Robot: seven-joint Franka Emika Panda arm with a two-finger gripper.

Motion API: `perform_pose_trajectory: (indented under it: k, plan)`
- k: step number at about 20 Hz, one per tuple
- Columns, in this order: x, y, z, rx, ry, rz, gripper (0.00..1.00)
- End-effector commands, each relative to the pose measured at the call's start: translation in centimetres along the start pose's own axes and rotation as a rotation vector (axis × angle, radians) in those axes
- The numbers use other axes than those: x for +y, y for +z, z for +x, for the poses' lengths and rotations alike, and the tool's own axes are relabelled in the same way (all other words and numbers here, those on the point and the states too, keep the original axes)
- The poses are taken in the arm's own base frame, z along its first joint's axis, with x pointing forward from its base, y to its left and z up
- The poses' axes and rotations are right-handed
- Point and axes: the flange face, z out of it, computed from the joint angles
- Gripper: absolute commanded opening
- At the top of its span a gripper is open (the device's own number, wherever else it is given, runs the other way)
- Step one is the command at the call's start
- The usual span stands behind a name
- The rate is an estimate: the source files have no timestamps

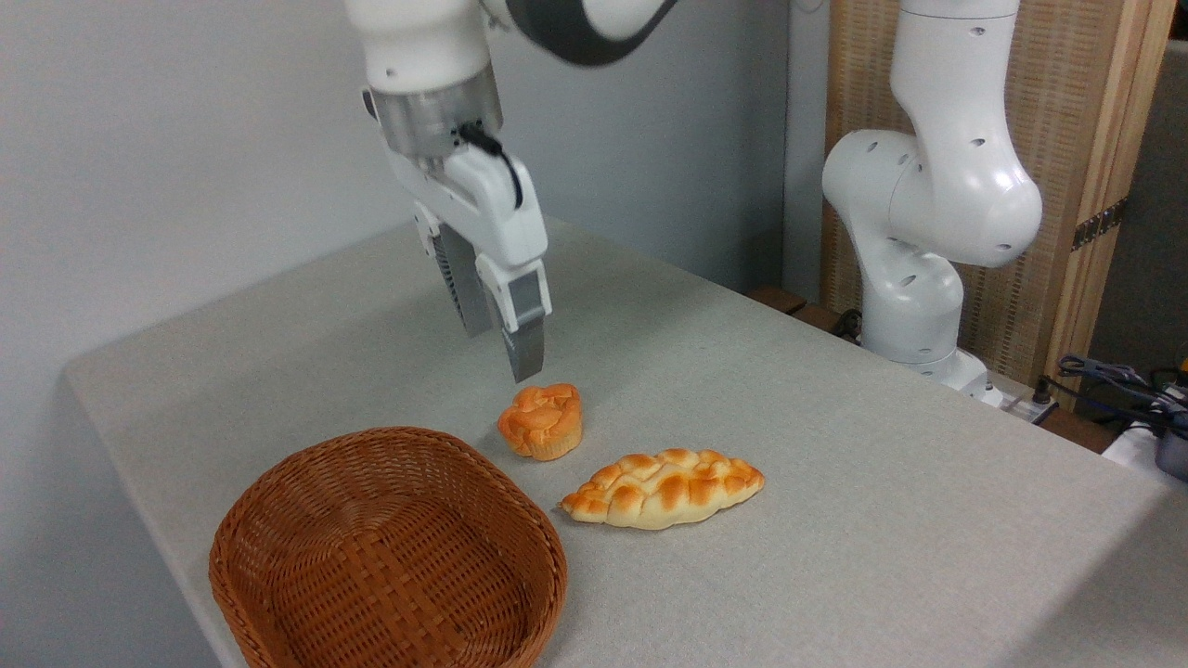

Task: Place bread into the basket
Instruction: 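Lower the open gripper down onto the small round bun, then close the gripper fingers around the small round bun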

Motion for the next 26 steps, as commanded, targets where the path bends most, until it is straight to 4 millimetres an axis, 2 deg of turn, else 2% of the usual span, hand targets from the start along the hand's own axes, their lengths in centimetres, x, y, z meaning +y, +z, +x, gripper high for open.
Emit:
perform_pose_trajectory:
  k: [1,3,5,9,10,12,13,26]
  plan:
    - [2.9,4.7,0.7,0.012,0.058,0.017,1.0]
    - [3.5,7.2,0.7,0.007,0.074,0.019,1.0]
    - [5.0,9.8,1.3,-0.006,0.111,0.019,1.0]
    - [5.8,11.7,1.4,-0.026,0.125,0.006,1.0]
    - [5.9,11.9,1.4,-0.028,0.127,0.004,0.92]
    - [5.9,11.9,1.4,-0.028,0.156,0.002,0.42]
    - [5.8,11.8,1.4,-0.027,0.192,0.002,0.32]
    - [5.5,11.5,1.2,-0.028,0.244,0.002,0.27]
